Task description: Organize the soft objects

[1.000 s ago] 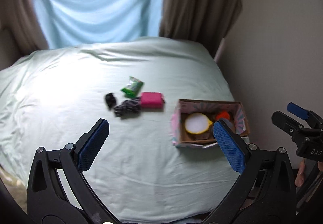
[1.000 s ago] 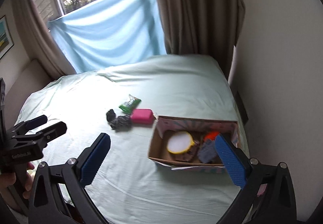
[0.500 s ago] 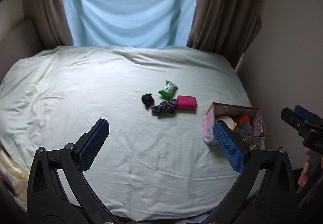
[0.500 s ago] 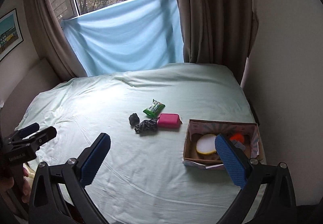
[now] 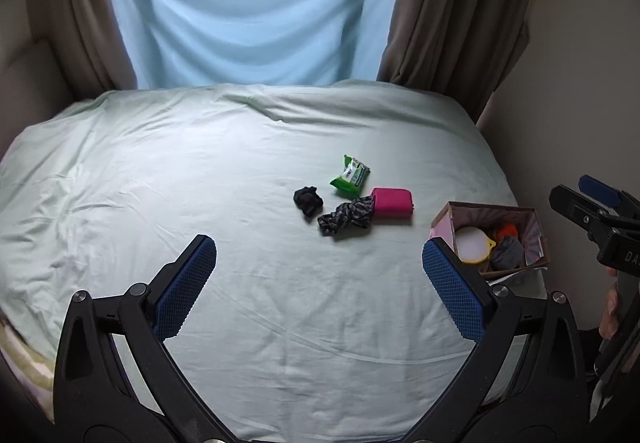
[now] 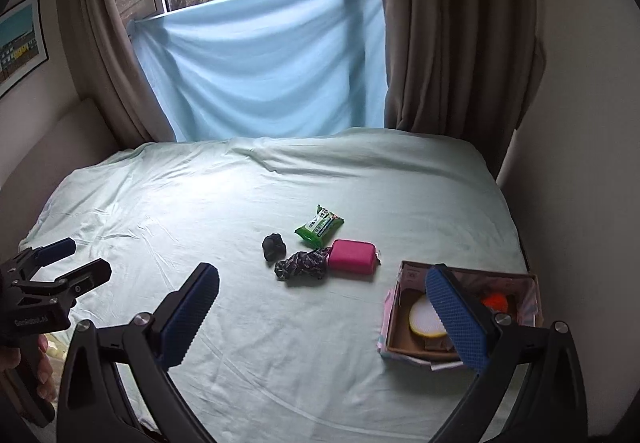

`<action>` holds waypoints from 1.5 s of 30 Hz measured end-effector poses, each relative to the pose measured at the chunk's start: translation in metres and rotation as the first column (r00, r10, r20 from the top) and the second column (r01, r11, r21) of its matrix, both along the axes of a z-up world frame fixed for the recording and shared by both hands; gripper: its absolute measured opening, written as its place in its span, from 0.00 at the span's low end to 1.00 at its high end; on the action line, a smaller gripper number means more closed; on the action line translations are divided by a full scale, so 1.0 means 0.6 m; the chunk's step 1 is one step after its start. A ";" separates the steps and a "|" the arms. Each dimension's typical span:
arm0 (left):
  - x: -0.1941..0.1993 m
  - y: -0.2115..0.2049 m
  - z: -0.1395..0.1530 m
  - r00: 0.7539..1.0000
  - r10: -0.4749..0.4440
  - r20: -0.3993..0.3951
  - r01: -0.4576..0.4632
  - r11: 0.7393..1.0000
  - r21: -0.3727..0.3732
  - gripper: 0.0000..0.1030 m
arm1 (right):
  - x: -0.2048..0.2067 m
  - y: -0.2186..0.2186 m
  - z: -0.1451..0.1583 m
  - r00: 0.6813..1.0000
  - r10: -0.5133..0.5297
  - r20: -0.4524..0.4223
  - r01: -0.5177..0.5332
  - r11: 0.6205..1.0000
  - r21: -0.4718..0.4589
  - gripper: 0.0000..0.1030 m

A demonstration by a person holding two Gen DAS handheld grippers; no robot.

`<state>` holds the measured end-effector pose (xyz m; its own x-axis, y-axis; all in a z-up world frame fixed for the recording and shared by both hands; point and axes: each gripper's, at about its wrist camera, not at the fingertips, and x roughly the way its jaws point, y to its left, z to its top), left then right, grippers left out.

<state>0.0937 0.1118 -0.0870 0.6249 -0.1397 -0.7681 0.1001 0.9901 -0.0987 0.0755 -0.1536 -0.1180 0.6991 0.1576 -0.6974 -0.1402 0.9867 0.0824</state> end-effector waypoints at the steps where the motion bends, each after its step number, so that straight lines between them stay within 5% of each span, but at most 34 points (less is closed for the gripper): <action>1: 0.014 -0.002 -0.006 1.000 -0.005 -0.004 0.005 1.000 -0.001 1.00 | 0.016 0.000 -0.005 1.000 0.009 -0.003 -0.009 1.000 -0.006 1.00; 10: 0.163 -0.055 -0.105 0.996 -0.063 -0.062 0.066 0.997 0.048 1.00 | 0.179 0.001 -0.097 0.982 0.172 -0.079 -0.179 0.980 -0.091 1.00; 16: 0.261 -0.099 -0.205 0.983 -0.134 -0.129 0.142 0.988 0.057 1.00 | 0.282 0.002 -0.198 0.926 0.336 -0.171 -0.362 0.920 -0.153 1.00; 21: 0.325 -0.143 -0.303 0.961 -0.219 -0.169 0.226 0.974 0.025 1.00 | 0.365 0.005 -0.295 0.841 0.463 -0.278 -0.517 0.839 -0.168 1.00; 27: 0.384 -0.202 -0.423 0.926 -0.320 -0.201 0.338 0.939 0.062 1.00 | 0.441 0.022 -0.428 0.697 0.551 -0.460 -0.683 0.706 -0.189 1.00; 36: 0.435 -0.259 -0.554 0.866 -0.419 -0.275 0.466 0.874 0.135 0.98 | 0.493 0.055 -0.568 0.493 0.620 -0.610 -0.855 0.474 -0.209 1.00; 39: 0.442 -0.266 -0.581 0.848 -0.437 -0.300 0.490 0.862 0.130 0.94 | 0.498 0.060 -0.596 0.447 0.633 -0.632 -0.882 0.430 -0.194 1.00; 45: 0.451 -0.278 -0.626 0.817 -0.459 -0.349 0.524 0.844 0.116 0.66 | 0.496 0.071 -0.636 0.374 0.643 -0.668 -0.913 0.380 -0.145 0.73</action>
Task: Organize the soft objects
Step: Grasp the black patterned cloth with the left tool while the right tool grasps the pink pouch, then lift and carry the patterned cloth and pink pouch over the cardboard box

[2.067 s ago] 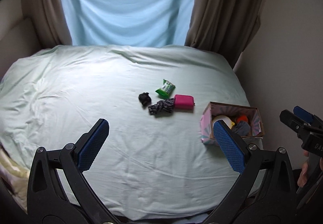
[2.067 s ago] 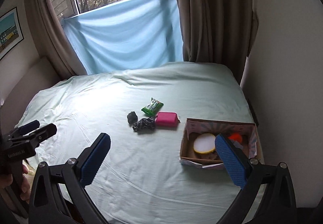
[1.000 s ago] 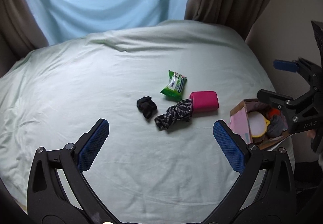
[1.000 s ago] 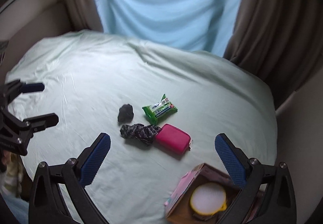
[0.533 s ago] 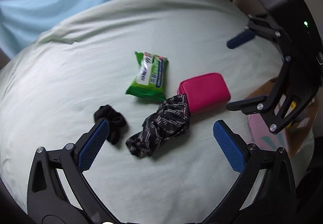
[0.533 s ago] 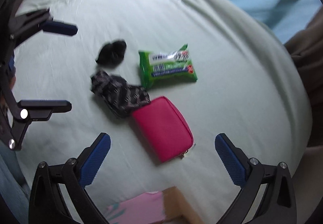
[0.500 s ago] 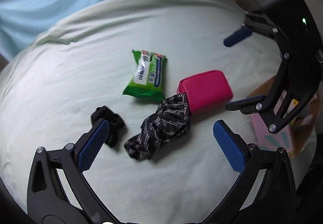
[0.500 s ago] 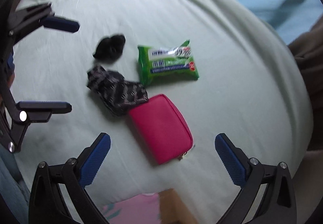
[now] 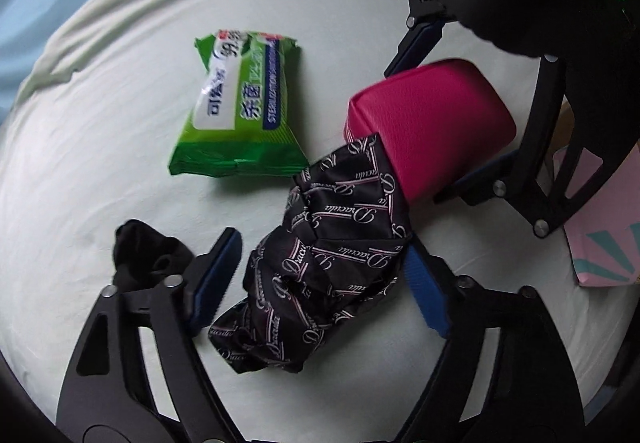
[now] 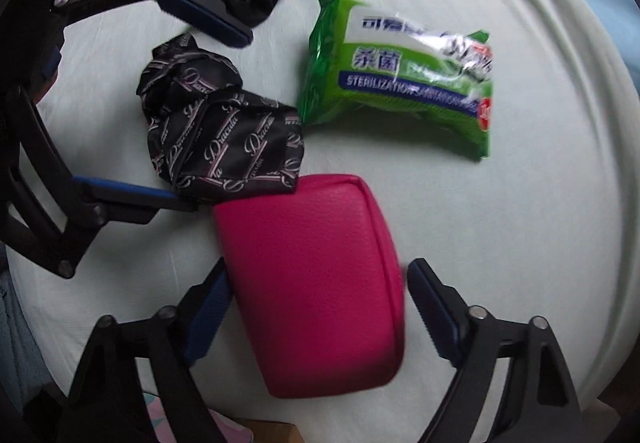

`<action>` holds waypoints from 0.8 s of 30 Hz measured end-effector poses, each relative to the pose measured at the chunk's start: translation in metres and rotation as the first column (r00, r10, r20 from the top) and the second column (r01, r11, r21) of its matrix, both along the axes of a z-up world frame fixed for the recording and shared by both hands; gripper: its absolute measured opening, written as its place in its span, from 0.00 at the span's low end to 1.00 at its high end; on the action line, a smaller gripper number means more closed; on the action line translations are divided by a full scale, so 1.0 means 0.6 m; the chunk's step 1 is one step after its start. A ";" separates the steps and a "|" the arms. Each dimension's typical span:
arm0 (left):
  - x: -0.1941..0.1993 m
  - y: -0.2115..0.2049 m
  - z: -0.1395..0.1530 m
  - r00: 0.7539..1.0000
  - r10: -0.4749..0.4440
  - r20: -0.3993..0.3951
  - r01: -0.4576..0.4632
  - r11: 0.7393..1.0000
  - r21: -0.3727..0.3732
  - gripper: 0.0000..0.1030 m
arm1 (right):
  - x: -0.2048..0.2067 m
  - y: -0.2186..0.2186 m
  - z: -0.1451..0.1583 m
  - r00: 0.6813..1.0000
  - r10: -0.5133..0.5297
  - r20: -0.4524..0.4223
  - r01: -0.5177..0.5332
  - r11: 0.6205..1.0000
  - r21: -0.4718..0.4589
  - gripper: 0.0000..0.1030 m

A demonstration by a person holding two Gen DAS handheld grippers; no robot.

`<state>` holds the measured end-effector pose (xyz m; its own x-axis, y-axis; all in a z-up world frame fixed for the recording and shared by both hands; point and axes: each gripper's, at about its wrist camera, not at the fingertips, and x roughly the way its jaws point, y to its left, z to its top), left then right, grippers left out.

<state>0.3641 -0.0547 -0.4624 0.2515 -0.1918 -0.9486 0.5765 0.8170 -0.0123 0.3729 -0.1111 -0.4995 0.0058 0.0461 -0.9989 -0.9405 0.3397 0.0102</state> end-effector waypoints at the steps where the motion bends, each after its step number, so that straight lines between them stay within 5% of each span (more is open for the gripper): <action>1: 0.000 -0.001 -0.005 1.000 -0.003 -0.004 0.003 1.000 0.006 0.61 | 0.000 0.000 -0.005 1.000 -0.001 -0.011 0.001 1.000 -0.002 0.72; 10: 0.011 0.010 -0.008 1.000 0.015 0.005 -0.015 1.000 0.015 0.30 | 0.017 -0.020 0.007 0.999 -0.051 -0.003 0.051 0.998 0.044 0.53; 18: 0.017 0.022 0.035 0.999 0.038 0.012 -0.039 0.999 0.021 0.27 | 0.024 -0.044 0.050 0.986 -0.168 -0.013 0.169 0.982 0.083 0.44; 24: 0.004 0.028 0.113 0.996 0.066 0.058 -0.066 0.998 -0.005 0.27 | 0.004 -0.065 0.136 0.968 -0.251 0.025 0.246 0.961 0.123 0.43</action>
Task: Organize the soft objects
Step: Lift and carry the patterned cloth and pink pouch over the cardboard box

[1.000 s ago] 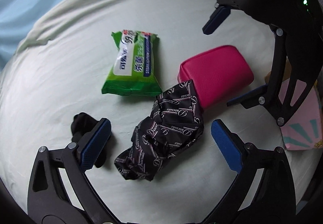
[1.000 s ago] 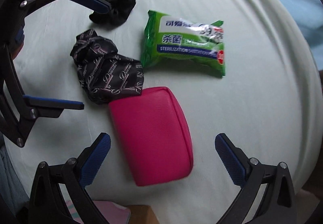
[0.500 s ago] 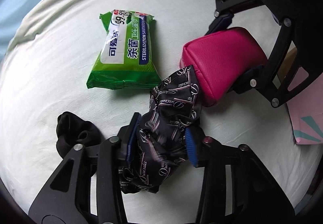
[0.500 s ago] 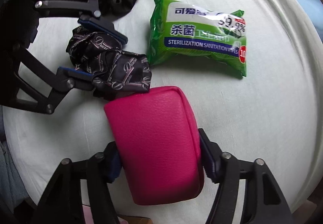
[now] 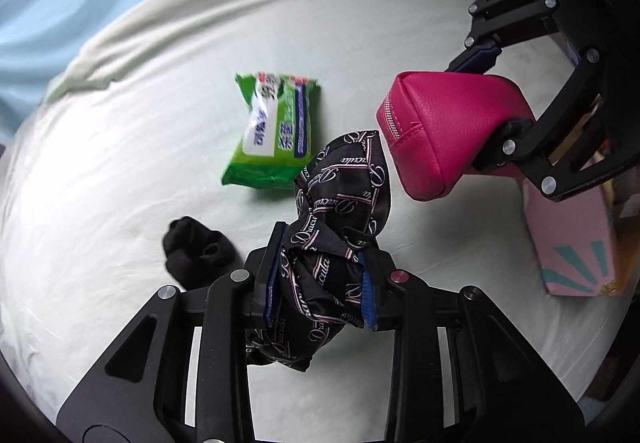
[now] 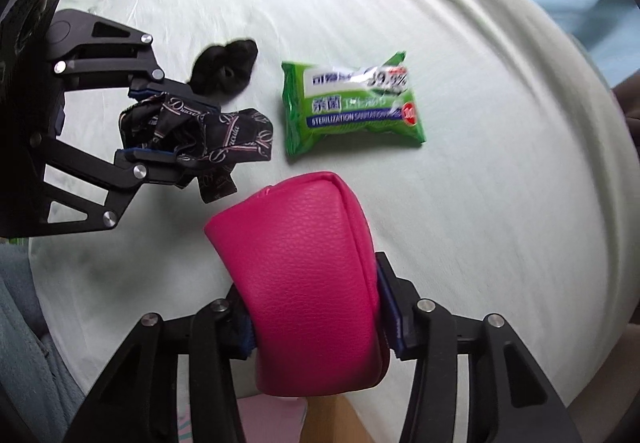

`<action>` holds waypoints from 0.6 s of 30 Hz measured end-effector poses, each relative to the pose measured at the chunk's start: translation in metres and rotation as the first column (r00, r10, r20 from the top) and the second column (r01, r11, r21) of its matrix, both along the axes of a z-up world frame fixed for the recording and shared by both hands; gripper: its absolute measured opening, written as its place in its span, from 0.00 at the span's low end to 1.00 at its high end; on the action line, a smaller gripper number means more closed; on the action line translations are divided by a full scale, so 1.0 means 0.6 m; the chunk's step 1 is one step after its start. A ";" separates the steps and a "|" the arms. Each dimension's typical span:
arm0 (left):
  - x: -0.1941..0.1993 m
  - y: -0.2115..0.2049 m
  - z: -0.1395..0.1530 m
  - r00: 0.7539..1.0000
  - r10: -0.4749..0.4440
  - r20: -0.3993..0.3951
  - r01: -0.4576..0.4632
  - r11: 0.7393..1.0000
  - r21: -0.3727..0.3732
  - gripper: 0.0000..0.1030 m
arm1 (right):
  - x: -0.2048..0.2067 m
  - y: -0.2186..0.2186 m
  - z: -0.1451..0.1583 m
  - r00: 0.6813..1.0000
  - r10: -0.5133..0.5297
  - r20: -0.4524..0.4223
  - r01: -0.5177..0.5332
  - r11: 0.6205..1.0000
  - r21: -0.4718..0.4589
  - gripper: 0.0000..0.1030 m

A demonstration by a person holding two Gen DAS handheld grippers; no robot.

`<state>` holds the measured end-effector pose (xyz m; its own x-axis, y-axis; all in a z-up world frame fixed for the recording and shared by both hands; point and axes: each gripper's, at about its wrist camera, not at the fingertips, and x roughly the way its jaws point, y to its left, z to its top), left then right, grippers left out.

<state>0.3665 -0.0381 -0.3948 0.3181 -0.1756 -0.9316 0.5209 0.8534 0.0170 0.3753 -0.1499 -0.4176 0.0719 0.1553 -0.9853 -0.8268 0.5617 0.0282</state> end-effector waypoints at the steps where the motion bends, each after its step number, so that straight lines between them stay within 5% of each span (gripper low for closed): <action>1: -0.009 -0.001 0.016 1.000 0.005 0.012 -0.005 1.000 -0.004 0.27 | -0.004 -0.003 0.017 1.000 -0.014 0.010 0.014 1.000 0.006 0.43; 10: -0.090 0.026 0.182 0.992 0.056 0.117 -0.051 0.998 -0.043 0.27 | -0.076 -0.018 0.173 0.980 -0.179 0.089 0.173 0.982 0.070 0.43; 18: -0.189 0.015 0.313 0.982 0.054 0.180 -0.043 0.997 -0.064 0.27 | -0.169 -0.041 0.296 0.921 -0.373 0.112 0.354 0.921 0.161 0.43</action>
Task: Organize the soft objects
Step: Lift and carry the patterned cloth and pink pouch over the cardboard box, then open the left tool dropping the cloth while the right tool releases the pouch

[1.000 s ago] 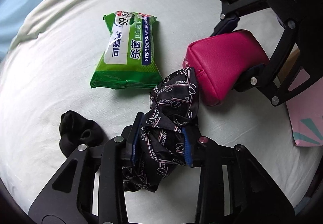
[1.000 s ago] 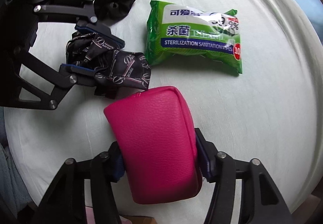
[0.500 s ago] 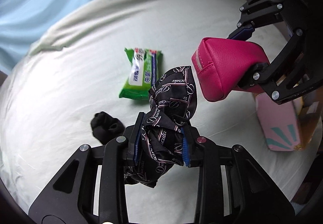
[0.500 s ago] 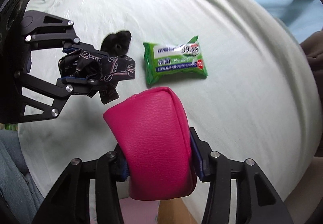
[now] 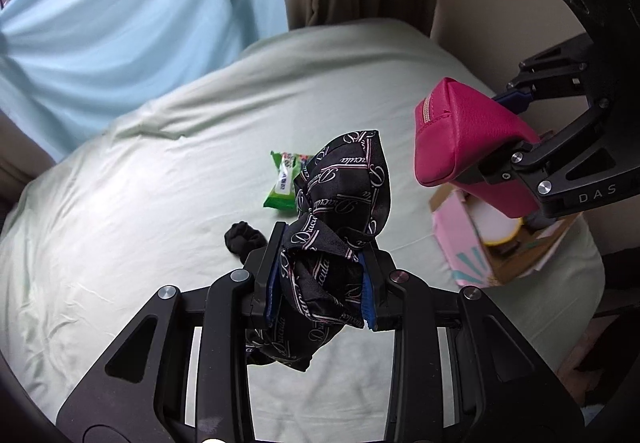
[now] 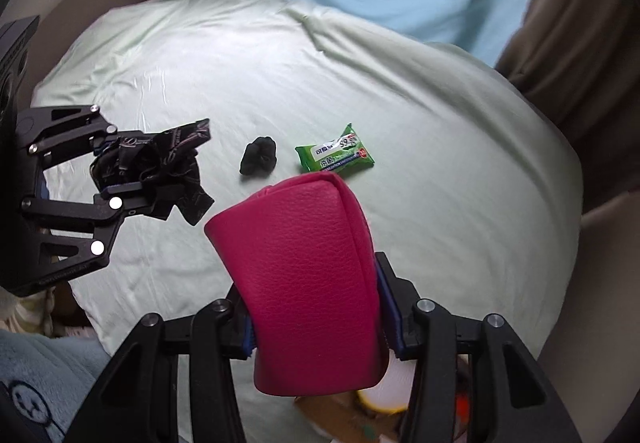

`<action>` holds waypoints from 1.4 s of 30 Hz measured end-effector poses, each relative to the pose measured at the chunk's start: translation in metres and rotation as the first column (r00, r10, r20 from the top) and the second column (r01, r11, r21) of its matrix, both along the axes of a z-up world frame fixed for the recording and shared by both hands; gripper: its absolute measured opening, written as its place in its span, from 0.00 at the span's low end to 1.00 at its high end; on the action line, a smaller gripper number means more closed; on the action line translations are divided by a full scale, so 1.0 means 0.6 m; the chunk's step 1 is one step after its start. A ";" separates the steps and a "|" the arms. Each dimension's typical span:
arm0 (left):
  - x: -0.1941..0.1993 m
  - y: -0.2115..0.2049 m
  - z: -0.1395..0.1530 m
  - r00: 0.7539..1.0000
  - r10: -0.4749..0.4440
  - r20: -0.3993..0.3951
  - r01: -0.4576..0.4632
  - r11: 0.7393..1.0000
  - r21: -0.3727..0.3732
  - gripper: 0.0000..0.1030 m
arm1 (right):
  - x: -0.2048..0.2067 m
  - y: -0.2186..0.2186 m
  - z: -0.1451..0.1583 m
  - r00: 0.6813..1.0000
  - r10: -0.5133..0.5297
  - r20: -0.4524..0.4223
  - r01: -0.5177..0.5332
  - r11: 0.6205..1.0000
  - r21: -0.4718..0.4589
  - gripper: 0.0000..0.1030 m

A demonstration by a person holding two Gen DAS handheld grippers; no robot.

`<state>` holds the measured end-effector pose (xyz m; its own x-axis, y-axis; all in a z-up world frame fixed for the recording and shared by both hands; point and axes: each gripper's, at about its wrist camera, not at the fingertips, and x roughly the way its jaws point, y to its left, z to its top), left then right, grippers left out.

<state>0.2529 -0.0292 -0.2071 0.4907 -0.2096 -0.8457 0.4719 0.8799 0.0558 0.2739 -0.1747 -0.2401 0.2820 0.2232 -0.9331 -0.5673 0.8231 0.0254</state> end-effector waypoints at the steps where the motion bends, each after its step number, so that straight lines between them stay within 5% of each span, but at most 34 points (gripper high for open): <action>1: -0.015 -0.009 0.014 1.000 -0.009 0.009 0.009 1.000 0.000 0.27 | -0.019 -0.004 0.008 1.000 -0.017 0.006 0.017 1.000 0.003 0.43; 8: -0.099 -0.105 0.078 0.996 -0.076 0.049 0.077 0.997 -0.007 0.27 | -0.121 -0.098 0.044 0.987 -0.152 0.049 0.153 0.988 -0.013 0.43; 19: -0.174 -0.311 0.072 0.983 -0.177 0.036 0.178 0.984 -0.026 0.27 | -0.205 -0.277 0.047 0.954 -0.294 0.061 0.295 0.955 -0.012 0.43; 33: -0.102 -0.500 -0.061 0.971 -0.203 -0.127 0.201 0.979 -0.030 0.27 | -0.157 -0.466 -0.053 0.888 -0.457 -0.051 0.457 0.889 -0.002 0.43; 42: -0.045 -0.563 -0.196 0.937 -0.168 -0.307 0.184 0.983 0.024 0.27 | -0.114 -0.537 -0.159 0.799 -0.577 -0.171 0.585 0.811 -0.001 0.43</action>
<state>0.2259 -0.3668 -0.3245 0.1690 -0.2219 -0.9603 0.6209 0.7807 -0.0712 0.2054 -0.4970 -0.3353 0.2261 0.1111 -0.9678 0.0318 0.9921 0.1213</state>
